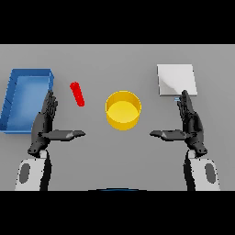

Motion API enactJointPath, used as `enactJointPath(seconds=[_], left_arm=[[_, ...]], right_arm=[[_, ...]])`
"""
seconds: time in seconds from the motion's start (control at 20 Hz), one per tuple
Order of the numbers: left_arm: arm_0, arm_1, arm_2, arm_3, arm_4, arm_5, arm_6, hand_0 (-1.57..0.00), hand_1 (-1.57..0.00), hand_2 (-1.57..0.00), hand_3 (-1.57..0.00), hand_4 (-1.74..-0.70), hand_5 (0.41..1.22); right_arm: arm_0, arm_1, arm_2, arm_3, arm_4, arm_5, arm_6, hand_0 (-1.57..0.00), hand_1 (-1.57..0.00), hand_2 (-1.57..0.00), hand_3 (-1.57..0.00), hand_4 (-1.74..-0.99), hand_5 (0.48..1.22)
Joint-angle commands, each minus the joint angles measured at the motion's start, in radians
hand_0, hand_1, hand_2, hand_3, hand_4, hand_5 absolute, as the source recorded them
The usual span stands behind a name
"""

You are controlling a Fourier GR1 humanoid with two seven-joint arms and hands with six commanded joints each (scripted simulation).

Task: Pick up the red beaker and tilt it to pour out 1 green nut into yellow bowl. Pick up the yellow bowl and place it on the metallic measuring scale.

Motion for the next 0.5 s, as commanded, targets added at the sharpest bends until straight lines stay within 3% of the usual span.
enactJointPath(seconds=[0.0,0.25,0.35,0.45], left_arm=[[0.0,-0.001,0.0,0.0,0.0,0.001,0.0,0.0,0.0,0.0,0.0,-1.2,0.677],[0.006,-0.01,-0.009,-0.001,-0.005,0.003,-0.003,0.0,0.0,0.0,0.0,-1.2,0.677],[0.054,0.034,-0.058,-0.07,-0.062,-0.022,-0.031,0.0,0.0,0.0,0.0,-1.2,0.677],[0.077,0.048,-0.078,-0.101,-0.084,-0.027,-0.013,0.0,0.0,0.0,0.0,-1.2,0.674]], right_arm=[[0.0,0.002,0.001,0.0,0.001,-0.002,0.0,0.0,0.0,0.0,0.0,-1.177,0.572],[-0.01,0.017,0.01,0.012,0.013,-0.012,-0.001,0.0,0.0,0.0,0.0,-1.177,0.572],[0.02,-0.042,0.06,-0.04,0.139,-0.039,-0.038,0.0,0.0,0.0,0.0,-1.178,0.573],[0.052,-0.062,0.086,-0.073,0.175,-0.031,-0.048,0.0,0.0,0.0,0.0,-1.19,0.579]])
